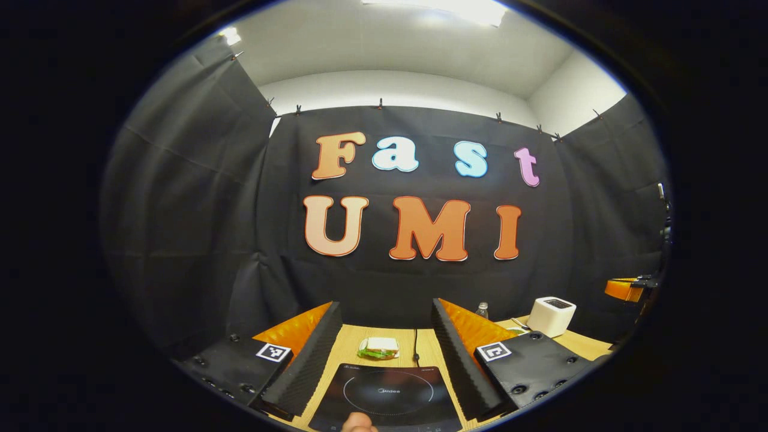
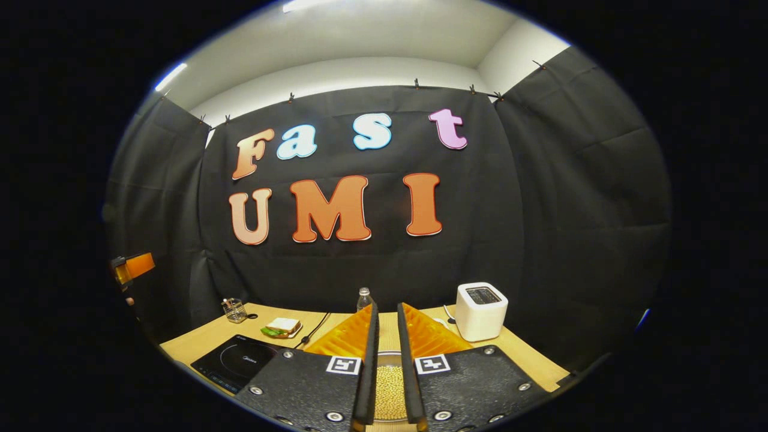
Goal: First push the handle of the pot to place it horizontally, then grasp the pot with both hands and set it on the induction cooktop.
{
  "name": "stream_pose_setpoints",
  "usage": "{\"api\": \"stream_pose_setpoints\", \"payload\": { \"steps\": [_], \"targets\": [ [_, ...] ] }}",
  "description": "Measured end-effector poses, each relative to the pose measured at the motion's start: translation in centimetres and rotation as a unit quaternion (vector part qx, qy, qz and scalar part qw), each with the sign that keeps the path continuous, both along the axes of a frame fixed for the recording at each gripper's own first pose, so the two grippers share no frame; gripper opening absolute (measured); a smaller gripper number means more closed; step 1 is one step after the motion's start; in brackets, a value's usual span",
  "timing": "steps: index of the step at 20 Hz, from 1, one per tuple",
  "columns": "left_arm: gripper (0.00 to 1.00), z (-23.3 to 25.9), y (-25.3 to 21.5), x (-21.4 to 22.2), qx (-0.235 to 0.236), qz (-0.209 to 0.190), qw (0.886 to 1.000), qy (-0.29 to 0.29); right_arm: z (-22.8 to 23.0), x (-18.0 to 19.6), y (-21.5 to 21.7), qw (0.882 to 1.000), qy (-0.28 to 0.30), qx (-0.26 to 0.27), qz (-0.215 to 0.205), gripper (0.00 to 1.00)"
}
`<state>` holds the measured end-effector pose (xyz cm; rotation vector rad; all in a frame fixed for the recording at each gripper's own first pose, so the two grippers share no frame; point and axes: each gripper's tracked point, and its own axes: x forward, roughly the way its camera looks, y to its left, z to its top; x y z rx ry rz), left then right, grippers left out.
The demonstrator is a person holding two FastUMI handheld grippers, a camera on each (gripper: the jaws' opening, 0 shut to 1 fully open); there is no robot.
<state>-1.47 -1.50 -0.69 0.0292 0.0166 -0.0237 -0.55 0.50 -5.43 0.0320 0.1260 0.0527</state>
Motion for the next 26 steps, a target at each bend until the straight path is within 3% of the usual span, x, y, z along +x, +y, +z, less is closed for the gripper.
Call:
{"api": "stream_pose_setpoints", "payload": {
  "steps": [6, 12, 13, 15, 26],
  "targets": [
    [0.97, 0.2, 0.3, -0.2, 0.001, 0.003, 1.0, -0.003, -3.0, -0.3, 0.1, 0.999, 0.029, -0.016, 0.0, 0.0],
    [0.97, 0.0, 0.3, -0.1, 0.002, 0.002, 1.0, 0.0, -8.1, -1.3, 2.7, 0.996, 0.082, -0.03, 0.036, 0.0],
    [0.97, 0.1, 0.4, -0.2, 0.003, 0.003, 1.0, -0.002, -9.1, -1.6, 3.2, 0.994, 0.092, -0.032, 0.044, 0.04],
    [0.97, 0.4, 0.5, -0.2, 0.002, 0.005, 1.0, -0.006, -11.0, -2.3, 4.0, 0.992, 0.111, -0.038, 0.055, 0.0],
    [0.97, -0.3, 1.1, -0.3, 0.001, 0.009, 1.0, -0.001, -18.9, -6.1, 7.7, 0.969, 0.205, -0.066, 0.124, 0.0]
  ]
}}
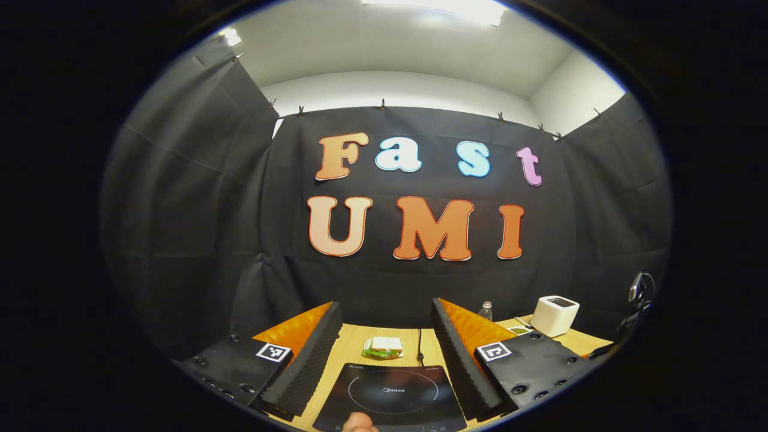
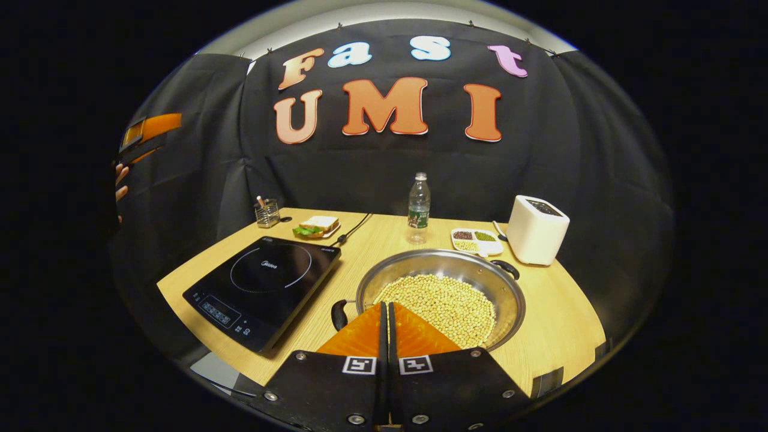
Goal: First push the handle of the pot to place it horizontally, then grasp the pot with both hands and set it on the induction cooktop.
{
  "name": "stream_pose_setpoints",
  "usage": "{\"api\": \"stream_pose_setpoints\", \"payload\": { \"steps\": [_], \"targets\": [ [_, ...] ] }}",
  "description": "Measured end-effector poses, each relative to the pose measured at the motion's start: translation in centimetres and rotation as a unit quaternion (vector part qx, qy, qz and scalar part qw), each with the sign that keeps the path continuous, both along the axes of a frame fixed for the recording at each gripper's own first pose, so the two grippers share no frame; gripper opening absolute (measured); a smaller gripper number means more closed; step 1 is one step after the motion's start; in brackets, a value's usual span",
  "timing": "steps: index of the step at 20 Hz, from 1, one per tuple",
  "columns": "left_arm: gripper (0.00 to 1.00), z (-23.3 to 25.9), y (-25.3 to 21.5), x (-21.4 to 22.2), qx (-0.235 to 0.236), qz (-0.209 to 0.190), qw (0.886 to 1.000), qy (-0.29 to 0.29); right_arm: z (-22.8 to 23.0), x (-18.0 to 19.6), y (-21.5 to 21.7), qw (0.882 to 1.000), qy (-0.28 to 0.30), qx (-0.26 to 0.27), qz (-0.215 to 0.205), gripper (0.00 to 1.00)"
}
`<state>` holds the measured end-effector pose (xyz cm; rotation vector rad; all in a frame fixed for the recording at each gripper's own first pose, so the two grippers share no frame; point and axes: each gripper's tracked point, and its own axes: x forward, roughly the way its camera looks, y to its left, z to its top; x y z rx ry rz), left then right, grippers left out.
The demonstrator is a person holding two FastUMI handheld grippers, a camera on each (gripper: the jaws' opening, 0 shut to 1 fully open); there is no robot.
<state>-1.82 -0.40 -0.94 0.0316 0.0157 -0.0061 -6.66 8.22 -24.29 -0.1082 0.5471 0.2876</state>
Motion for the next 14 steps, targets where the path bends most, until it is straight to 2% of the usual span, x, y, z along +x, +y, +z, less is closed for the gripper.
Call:
{"api": "stream_pose_setpoints", "payload": {
  "steps": [14],
  "targets": [
    [0.97, -0.7, 0.2, 0.1, 0.009, 0.003, 1.0, 0.006, -7.0, -3.2, 2.9, 0.994, 0.092, -0.02, 0.051, 0.0]
  ]
}}
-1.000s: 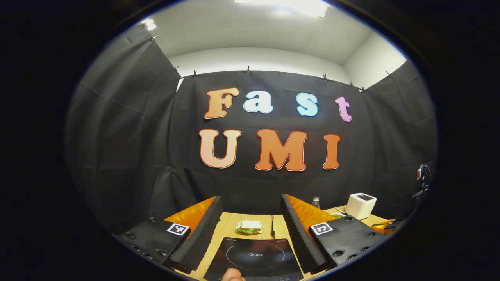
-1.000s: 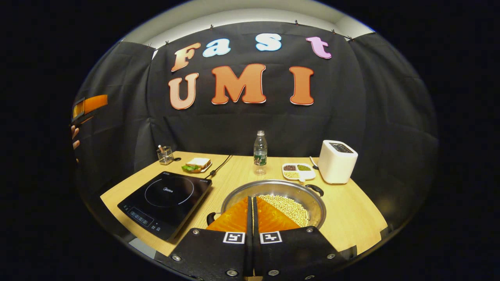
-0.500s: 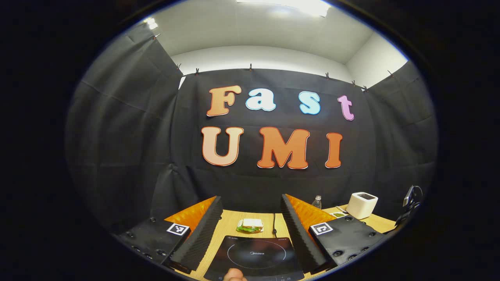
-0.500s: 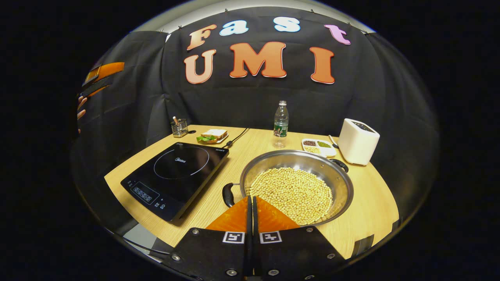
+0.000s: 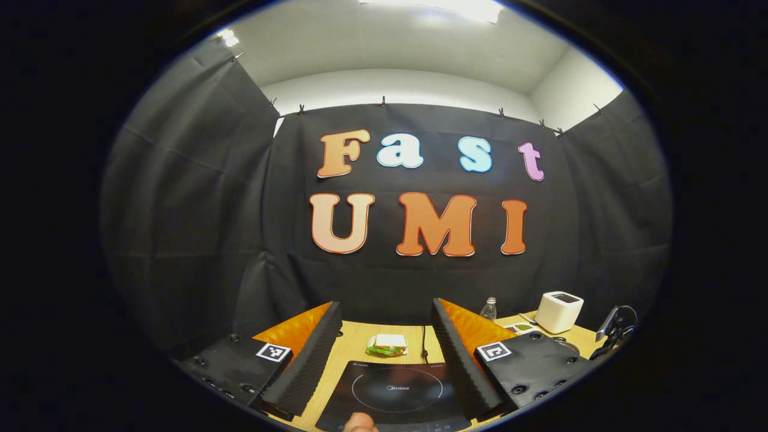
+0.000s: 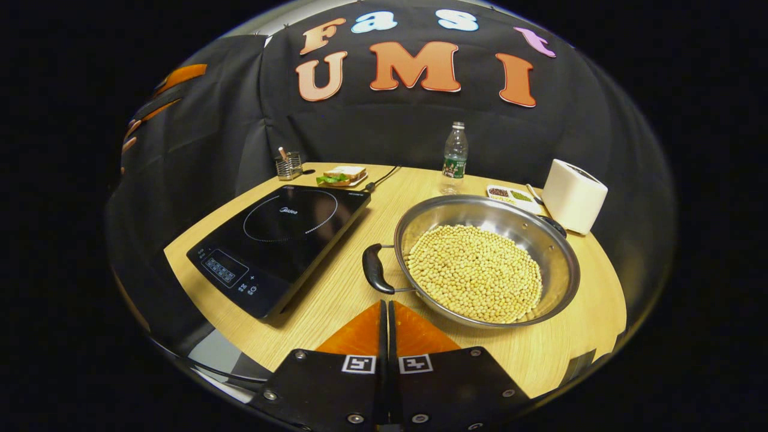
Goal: First push the handle of the pot to place it horizontally, then grasp the pot with both hands and set it on the induction cooktop.
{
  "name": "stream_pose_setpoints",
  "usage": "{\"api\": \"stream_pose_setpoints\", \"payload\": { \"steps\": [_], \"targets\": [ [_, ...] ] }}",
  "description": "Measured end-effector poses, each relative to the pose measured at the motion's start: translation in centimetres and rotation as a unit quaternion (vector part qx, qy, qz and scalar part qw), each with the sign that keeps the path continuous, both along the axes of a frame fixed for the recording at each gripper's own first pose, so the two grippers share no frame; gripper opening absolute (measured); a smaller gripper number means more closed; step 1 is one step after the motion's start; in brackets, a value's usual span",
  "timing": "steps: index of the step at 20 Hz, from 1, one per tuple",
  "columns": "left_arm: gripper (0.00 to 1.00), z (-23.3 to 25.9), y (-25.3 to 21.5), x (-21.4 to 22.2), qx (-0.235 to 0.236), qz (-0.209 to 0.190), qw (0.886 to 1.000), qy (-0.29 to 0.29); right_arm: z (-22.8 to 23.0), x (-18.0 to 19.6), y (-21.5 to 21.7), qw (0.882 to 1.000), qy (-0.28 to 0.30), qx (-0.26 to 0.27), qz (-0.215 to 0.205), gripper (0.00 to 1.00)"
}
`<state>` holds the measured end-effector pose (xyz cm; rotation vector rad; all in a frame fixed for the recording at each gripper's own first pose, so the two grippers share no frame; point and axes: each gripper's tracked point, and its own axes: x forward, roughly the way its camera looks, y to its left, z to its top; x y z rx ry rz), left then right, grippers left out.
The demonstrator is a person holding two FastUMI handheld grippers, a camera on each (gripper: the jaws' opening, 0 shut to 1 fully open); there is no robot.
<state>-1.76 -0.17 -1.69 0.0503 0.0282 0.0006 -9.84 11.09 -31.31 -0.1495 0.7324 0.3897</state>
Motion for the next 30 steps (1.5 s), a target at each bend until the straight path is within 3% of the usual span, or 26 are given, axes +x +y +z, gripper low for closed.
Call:
{"api": "stream_pose_setpoints", "payload": {
  "steps": [12, 30],
  "targets": [
    [0.97, 0.1, 0.8, 0.2, 0.005, 0.003, 1.0, 0.001, -2.0, 1.9, 0.6, 1.0, 0.022, -0.006, -0.018, 0.0],
    [0.97, 0.1, 2.6, -0.2, 0.004, 0.014, 1.0, 0.002, -1.9, 3.9, 2.7, 1.0, 0.022, -0.005, -0.01, 0.0]
  ]
}}
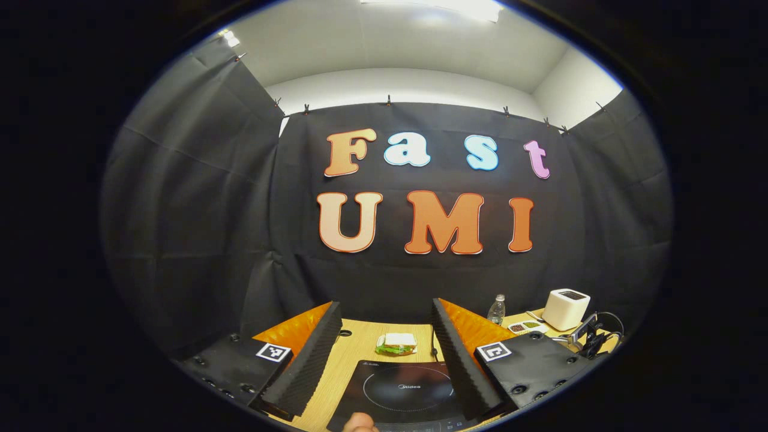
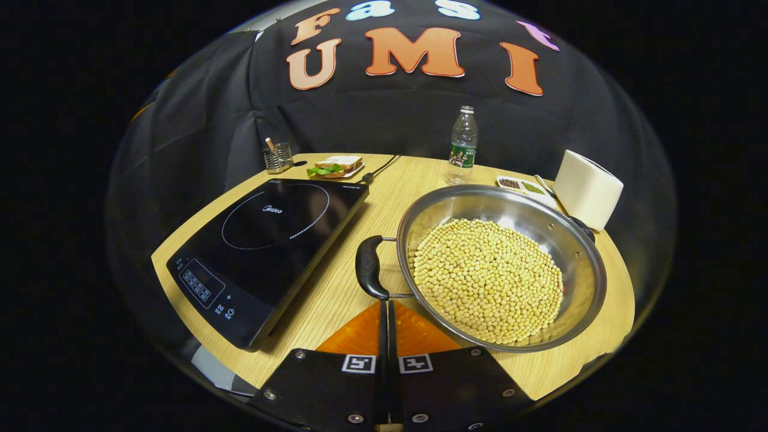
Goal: First push the handle of the pot to place it horizontally, then grasp the pot with both hands and set it on the induction cooktop.
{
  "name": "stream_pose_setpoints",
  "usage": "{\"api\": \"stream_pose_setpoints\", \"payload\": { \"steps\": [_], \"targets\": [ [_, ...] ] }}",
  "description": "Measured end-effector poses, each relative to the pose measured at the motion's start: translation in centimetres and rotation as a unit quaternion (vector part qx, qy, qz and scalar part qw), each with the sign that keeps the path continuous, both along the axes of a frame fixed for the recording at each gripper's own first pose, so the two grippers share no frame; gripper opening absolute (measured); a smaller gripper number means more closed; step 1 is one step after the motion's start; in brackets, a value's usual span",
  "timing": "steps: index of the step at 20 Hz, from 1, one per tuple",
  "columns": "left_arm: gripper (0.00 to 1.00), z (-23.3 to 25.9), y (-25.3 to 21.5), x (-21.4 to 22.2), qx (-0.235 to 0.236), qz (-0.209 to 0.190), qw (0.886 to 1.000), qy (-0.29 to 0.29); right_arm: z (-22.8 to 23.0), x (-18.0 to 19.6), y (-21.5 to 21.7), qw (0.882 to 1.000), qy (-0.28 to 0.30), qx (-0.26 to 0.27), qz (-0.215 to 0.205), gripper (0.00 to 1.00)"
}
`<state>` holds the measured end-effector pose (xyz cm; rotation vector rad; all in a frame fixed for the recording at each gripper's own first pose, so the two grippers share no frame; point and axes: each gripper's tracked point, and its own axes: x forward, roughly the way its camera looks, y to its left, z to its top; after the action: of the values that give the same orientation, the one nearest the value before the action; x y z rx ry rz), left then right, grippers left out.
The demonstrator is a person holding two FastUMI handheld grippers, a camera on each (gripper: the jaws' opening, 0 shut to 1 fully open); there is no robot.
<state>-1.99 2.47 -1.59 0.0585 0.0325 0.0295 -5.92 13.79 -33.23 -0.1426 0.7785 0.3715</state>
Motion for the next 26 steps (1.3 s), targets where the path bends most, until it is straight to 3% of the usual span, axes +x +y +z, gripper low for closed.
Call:
{"api": "stream_pose_setpoints", "payload": {
  "steps": [26],
  "targets": [
    [0.97, -1.3, 4.1, -0.1, -0.009, 0.019, 1.0, 0.006, -0.6, 2.7, 2.8, 0.999, 0.009, 0.012, -0.032, 0.0]
  ]
}}
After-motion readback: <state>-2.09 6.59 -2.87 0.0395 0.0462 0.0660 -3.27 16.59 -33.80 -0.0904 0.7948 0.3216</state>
